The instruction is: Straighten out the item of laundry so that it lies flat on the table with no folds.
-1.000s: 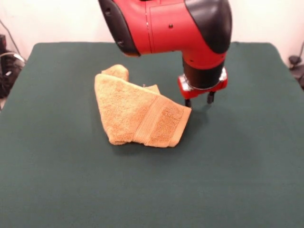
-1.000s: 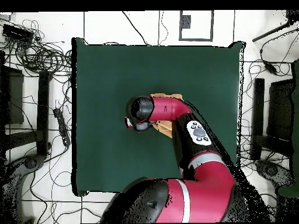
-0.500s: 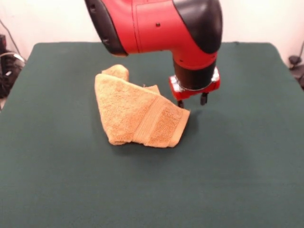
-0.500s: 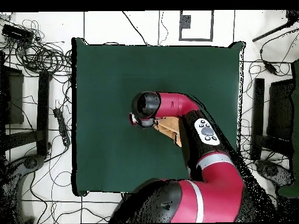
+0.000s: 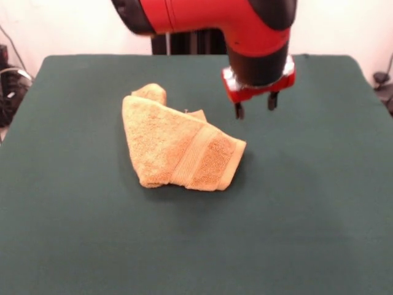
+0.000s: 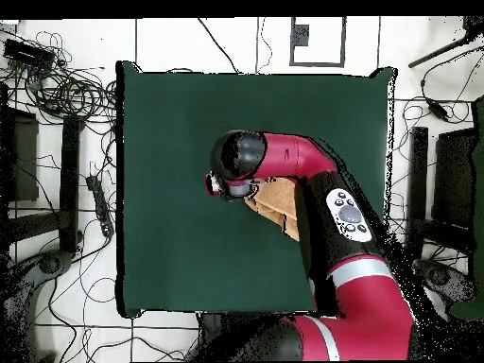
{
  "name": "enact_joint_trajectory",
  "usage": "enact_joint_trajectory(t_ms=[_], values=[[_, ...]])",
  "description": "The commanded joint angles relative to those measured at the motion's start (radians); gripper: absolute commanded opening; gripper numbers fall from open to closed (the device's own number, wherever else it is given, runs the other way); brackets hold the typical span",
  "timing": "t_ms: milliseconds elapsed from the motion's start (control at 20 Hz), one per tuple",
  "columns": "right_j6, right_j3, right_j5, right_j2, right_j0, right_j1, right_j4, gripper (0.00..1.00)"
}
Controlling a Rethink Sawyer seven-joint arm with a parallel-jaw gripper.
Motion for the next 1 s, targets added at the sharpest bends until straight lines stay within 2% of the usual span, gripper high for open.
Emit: enact_joint_trajectory(t_ms=[50,150,450,600,850,1000], values=[[-0.016,0.017,0.142,0.118,0.038,-0.069,0.080,1.00],[-0.051,-0.031,0.156,0.102,0.050,-0.048,0.042,1.00],[-0.139,-0.122,0.092,0.081,0.042,0.043,-0.064,1.00],[-0.179,-0.105,0.074,0.096,0.005,0.044,-0.068,1.00],[-0.291,-0.134,0.084,0.120,-0.042,0.068,-0.128,1.00],[-0.296,-0.148,0.084,0.126,-0.052,0.087,-0.147,1.00]])
